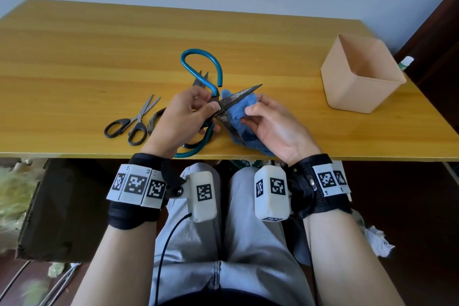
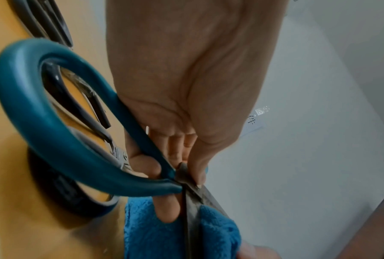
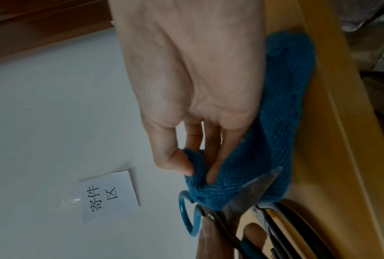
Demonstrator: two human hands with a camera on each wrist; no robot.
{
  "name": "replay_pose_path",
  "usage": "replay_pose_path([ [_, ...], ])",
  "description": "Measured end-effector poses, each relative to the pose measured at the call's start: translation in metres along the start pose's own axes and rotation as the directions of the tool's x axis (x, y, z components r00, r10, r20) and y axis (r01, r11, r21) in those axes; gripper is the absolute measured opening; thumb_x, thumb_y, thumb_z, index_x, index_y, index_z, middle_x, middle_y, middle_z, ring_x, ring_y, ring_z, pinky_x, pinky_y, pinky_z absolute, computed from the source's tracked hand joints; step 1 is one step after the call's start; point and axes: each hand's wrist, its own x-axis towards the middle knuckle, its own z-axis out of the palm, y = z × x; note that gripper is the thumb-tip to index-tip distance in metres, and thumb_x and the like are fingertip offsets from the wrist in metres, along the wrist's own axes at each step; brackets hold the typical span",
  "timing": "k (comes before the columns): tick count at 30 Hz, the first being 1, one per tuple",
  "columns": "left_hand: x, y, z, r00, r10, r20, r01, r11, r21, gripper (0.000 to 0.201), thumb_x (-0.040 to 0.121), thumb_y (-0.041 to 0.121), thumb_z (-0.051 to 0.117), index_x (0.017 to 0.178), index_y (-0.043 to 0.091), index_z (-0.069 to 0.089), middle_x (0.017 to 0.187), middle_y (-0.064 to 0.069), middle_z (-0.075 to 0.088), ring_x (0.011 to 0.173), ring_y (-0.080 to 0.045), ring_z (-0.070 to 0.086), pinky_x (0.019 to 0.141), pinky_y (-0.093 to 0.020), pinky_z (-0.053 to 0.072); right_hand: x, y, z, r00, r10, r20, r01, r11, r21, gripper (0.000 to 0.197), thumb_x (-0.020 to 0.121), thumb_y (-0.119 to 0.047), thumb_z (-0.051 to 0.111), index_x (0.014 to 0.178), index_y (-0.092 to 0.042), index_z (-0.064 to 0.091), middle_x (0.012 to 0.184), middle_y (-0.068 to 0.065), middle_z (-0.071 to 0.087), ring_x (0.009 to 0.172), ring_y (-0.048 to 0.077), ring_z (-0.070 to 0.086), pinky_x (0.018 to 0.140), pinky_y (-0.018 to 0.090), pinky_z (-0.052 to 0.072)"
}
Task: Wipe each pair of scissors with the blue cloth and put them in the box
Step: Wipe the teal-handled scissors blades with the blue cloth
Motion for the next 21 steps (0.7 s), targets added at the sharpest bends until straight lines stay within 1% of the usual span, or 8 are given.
replay_pose_path([
  [3,0.000,0.002,0.002,0.999,-0.005,0.033,0.004,1.000,0.018,0.016,0.103,0.018,0.053,0.114,0.006,0.052,0.075,-0.001,0.071,0.061,-0.006,0.068,0.051,-0.019,0.046,0.001,0.003,0.001,1.000,-0.004,0.009,0.004,1.000,-0.017,0.036,0.079,0.006,0.058,0.110,-0.008,0.047,0.093,0.014,0.049,0.079,0.019,0.056,0.071,0.024,0.055],
  [5,0.001,0.002,0.003,0.999,-0.002,0.043,0.000,0.999,0.052,0.015,0.105,0.019,0.050,0.114,0.008,0.050,0.079,-0.010,0.074,0.059,-0.003,0.066,0.052,-0.020,0.046,0.000,0.001,0.003,1.000,-0.001,0.012,0.001,1.000,-0.015,0.027,0.082,0.012,0.049,0.101,-0.007,0.051,0.091,0.012,0.054,0.080,0.019,0.057,0.070,0.023,0.055],
  [8,0.003,0.001,0.003,0.999,0.001,0.044,-0.005,0.995,0.099,0.011,0.105,0.022,0.049,0.111,0.013,0.048,0.077,-0.010,0.075,0.061,-0.009,0.066,0.059,-0.029,0.047,-0.003,0.001,0.005,1.000,-0.002,0.013,0.003,0.999,-0.041,0.037,0.086,0.023,0.037,0.094,-0.008,0.054,0.091,0.010,0.066,0.079,0.017,0.064,0.070,0.021,0.055],
  [11,0.004,0.002,0.003,0.999,-0.005,0.045,0.001,0.996,0.094,0.009,0.105,0.023,0.049,0.109,0.015,0.048,0.080,-0.015,0.075,0.067,-0.024,0.068,0.066,-0.037,0.051,-0.002,0.004,0.004,0.999,-0.022,0.027,0.023,0.998,-0.058,0.034,0.088,0.021,0.046,0.095,-0.010,0.056,0.092,0.008,0.070,0.081,0.015,0.067,0.073,0.021,0.055],
  [13,0.003,0.002,0.004,0.999,-0.008,0.045,0.004,0.996,0.084,0.012,0.105,0.023,0.049,0.112,0.013,0.049,0.088,-0.024,0.073,0.069,-0.018,0.072,0.076,-0.041,0.056,-0.001,0.004,0.007,0.999,-0.031,0.012,0.032,0.995,-0.090,0.029,0.087,0.016,0.056,0.094,-0.012,0.057,0.091,0.006,0.070,0.083,0.016,0.067,0.079,0.023,0.054],
  [15,0.003,0.003,0.006,0.999,-0.001,0.048,-0.003,0.997,0.080,0.015,0.105,0.022,0.049,0.114,0.011,0.048,0.091,-0.027,0.072,0.073,-0.020,0.074,0.082,-0.047,0.056,0.001,0.005,0.008,0.998,-0.047,-0.030,0.043,0.992,-0.121,0.026,0.085,0.012,0.063,0.096,-0.012,0.057,0.090,0.006,0.071,0.085,0.018,0.067,0.086,0.028,0.053],
  [19,0.000,0.006,0.009,0.998,0.031,0.053,-0.037,0.993,0.113,0.015,0.106,0.019,0.047,0.117,0.009,0.047,0.094,-0.020,0.072,0.074,-0.026,0.074,0.071,-0.052,0.060,0.004,0.010,0.018,0.992,-0.079,-0.101,0.056,0.975,-0.214,0.028,0.083,0.001,0.074,0.104,-0.009,0.058,0.096,0.011,0.072,0.090,0.021,0.069,0.087,0.032,0.053],
  [21,-0.001,0.008,0.010,0.997,0.046,0.059,-0.053,0.990,0.129,0.014,0.106,0.015,0.046,0.118,0.007,0.045,0.098,-0.017,0.071,0.076,-0.028,0.074,0.066,-0.053,0.061,0.005,0.012,0.023,0.984,-0.104,-0.144,0.065,0.966,-0.251,0.034,0.079,-0.005,0.079,0.106,-0.008,0.058,0.100,0.015,0.072,0.095,0.029,0.068,0.094,0.045,0.051],
])
